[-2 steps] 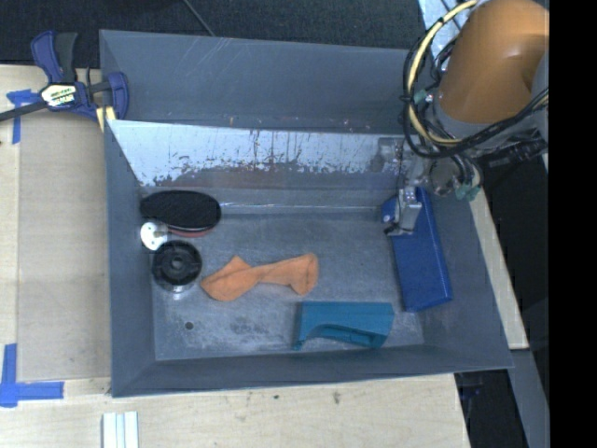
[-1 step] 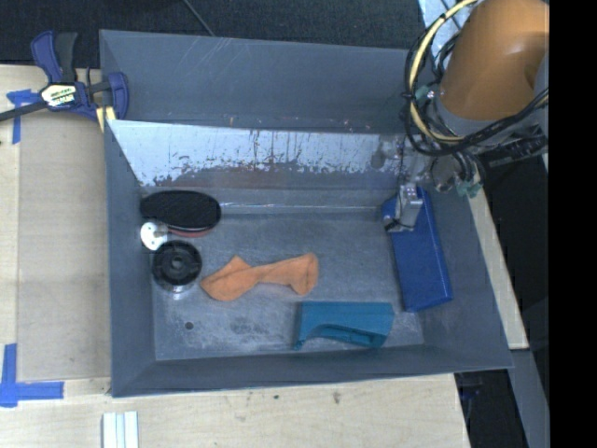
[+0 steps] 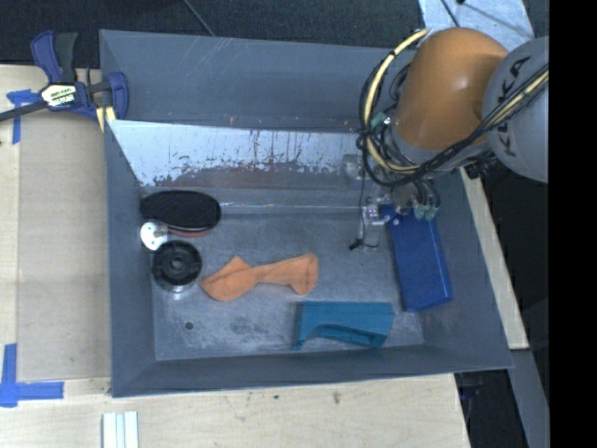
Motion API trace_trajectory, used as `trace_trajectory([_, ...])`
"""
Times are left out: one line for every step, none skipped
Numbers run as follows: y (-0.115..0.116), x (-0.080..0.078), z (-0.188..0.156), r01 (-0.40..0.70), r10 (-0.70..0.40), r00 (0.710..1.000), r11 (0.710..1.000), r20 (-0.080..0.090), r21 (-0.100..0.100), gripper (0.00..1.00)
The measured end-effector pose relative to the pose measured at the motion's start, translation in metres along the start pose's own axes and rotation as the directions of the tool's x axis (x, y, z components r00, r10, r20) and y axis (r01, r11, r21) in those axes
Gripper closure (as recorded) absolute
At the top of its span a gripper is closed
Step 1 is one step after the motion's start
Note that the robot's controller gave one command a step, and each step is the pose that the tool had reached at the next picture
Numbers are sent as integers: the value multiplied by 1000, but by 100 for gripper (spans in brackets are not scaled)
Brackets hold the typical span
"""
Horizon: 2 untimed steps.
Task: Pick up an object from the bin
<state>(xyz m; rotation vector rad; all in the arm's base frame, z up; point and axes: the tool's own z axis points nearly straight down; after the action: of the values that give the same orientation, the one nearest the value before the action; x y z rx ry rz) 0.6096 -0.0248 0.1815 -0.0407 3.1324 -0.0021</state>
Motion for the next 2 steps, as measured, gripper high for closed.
trace_trajectory([30, 1, 28, 146, -146, 989, 989, -10, -3, 0])
trace_trajectory([60, 10, 71, 93, -93, 996, 996, 0, -2, 0])
